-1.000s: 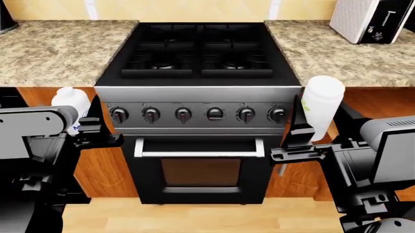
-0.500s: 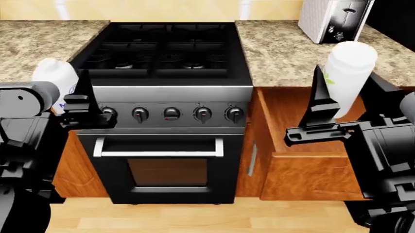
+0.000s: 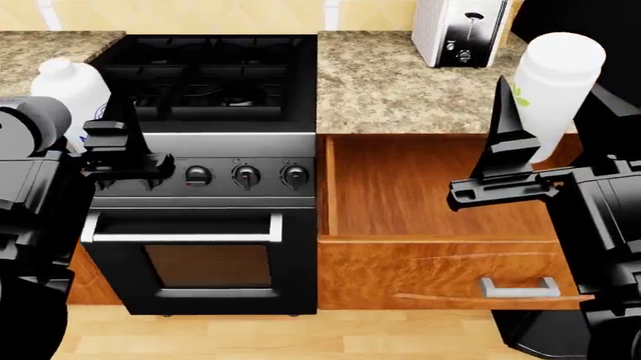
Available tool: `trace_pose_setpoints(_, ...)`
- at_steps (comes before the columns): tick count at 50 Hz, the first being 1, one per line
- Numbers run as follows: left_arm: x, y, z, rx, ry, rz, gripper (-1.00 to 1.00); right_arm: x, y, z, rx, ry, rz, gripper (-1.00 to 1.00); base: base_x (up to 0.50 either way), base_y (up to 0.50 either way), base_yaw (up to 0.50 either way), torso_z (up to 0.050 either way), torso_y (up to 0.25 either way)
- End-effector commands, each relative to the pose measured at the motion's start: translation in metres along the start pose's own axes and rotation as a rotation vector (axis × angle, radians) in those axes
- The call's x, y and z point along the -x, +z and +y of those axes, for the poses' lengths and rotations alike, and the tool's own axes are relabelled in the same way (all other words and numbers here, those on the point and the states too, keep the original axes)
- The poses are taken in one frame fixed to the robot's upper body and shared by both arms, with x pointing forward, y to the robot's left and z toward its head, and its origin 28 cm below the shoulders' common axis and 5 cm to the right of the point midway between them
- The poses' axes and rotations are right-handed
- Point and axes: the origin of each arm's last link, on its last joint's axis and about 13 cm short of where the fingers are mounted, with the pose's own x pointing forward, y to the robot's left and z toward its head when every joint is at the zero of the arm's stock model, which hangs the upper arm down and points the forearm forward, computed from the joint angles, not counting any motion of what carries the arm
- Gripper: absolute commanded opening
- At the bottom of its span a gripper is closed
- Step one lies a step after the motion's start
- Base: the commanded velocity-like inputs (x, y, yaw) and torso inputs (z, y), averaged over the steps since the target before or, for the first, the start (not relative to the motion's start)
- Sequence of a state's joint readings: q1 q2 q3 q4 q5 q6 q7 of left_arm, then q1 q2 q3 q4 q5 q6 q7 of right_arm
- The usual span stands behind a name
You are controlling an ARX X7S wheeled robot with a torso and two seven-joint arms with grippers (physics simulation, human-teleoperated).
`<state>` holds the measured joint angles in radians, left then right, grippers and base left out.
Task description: Pick and place the shaker into the drawer. Then close the cabinet.
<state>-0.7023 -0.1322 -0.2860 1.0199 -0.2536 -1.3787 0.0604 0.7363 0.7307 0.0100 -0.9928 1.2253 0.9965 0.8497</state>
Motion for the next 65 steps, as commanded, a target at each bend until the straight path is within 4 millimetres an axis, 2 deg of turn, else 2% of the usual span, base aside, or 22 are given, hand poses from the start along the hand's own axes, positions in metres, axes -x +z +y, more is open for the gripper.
trace_pose_setpoints(1, 0.0002, 0.0027, -0.0003, 0.006, 0.0, -0.01, -1.0, -0.0009, 0.0006, -0.0009, 0.006, -0.013, -0.018, -1.0, 0.0, -0.5, 0.0, 0.0, 0.0)
trace_pose_setpoints(15, 0.0003, -0.0002, -0.0003, 0.008, 0.003, -0.003, -1.0, -0.0001, -0.0062, -0.0028, -0.004, -0.02, -0.013, -1.0, 0.0, -0.5, 0.0, 0.001, 0.0)
trace_pose_setpoints(41, 0.0004, 0.0, -0.0001, 0.0, 0.003, 0.005, -1.0, 0.0006, -0.0059, -0.0019, -0.011, -0.021, -0.016, -1.0, 0.0, -0.48, 0.0, 0.0, 0.0)
trace_pose_setpoints(50, 0.0002, 0.0024, -0.0009, -0.005, 0.003, 0.003, -1.0, 0.0011, -0.0034, -0.0023, -0.004, -0.019, -0.019, -1.0, 0.0, -0.08, 0.0, 0.001, 0.001)
trace_pose_setpoints(65, -0.0007, 0.0015, -0.0001, -0.006, 0.006, 0.004, -1.0, 0.0005, -0.0026, -0.0016, -0.002, -0.016, -0.02, -1.0, 0.24, -0.01, 0.0, 0.0, 0.001)
